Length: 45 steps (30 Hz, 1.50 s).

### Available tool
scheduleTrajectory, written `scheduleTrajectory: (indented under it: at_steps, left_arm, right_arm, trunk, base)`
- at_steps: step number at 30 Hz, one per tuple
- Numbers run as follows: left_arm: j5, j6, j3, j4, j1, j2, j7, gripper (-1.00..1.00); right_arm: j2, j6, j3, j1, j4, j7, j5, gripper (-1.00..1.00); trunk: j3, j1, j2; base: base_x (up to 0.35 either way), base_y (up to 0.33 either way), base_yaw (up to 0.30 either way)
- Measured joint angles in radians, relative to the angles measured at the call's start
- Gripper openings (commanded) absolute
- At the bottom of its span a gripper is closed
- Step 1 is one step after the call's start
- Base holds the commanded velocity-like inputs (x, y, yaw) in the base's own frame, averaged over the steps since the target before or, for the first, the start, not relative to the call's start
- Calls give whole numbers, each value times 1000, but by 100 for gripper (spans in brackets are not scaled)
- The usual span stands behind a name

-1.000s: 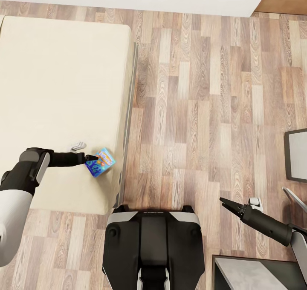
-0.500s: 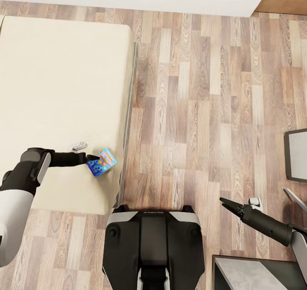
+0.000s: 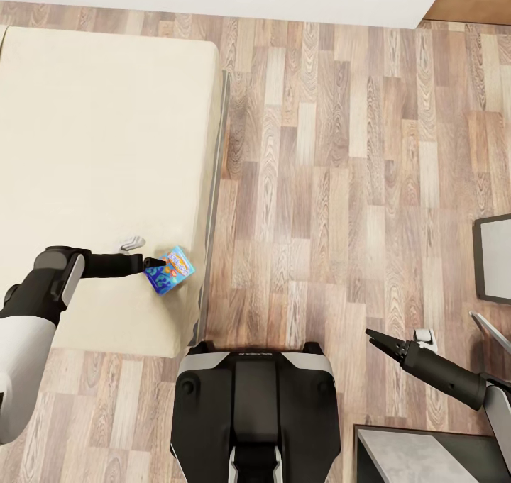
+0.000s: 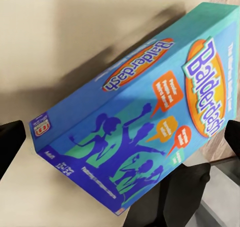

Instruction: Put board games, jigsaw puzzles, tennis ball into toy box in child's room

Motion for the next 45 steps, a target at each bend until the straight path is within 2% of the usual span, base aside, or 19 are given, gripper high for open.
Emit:
scheduleTrajectory:
  at_steps: [45]
  left_arm:
    - [1,-4,3,0,0,0,-5,100]
  right_arm:
    - [0,-1,0,0,1,-1,-1,100]
  trunk:
    - [0,0,0]
  base:
    - [0,0,0]
